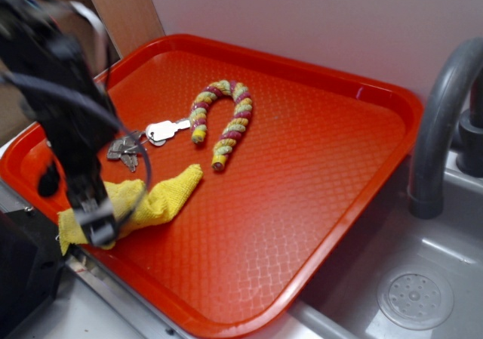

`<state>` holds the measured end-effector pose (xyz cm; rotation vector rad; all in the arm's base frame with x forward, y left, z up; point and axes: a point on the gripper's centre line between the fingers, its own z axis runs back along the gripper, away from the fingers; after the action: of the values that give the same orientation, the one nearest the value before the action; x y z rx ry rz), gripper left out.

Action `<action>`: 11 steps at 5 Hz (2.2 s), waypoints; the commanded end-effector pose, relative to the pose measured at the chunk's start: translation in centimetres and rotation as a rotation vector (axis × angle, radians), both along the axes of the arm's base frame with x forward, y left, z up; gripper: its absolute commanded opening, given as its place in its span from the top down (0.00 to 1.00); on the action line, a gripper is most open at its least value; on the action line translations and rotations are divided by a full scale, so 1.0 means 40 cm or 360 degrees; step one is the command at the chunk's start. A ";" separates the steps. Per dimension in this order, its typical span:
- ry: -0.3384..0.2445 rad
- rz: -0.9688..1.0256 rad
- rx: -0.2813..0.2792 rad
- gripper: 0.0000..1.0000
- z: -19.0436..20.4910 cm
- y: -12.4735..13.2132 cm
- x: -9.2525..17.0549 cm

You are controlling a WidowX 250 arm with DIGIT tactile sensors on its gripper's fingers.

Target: Grab the yellow cloth.

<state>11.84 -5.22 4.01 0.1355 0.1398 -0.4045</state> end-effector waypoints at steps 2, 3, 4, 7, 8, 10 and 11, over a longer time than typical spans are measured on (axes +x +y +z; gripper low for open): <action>-0.0051 0.0006 -0.0012 0.00 0.012 0.006 -0.003; -0.0051 0.0006 -0.0012 0.00 0.012 0.006 -0.003; -0.0041 -0.0078 0.0128 1.00 -0.030 -0.035 0.042; -0.0059 0.0159 0.0162 1.00 0.025 0.099 0.120; -0.0174 0.0378 0.0081 1.00 0.148 0.161 0.115; -0.0339 0.0728 0.0028 1.00 0.393 0.217 0.055; -0.0381 0.0684 0.0069 1.00 0.518 0.187 0.065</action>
<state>15.81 2.13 23.58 0.1900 -0.0151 0.0323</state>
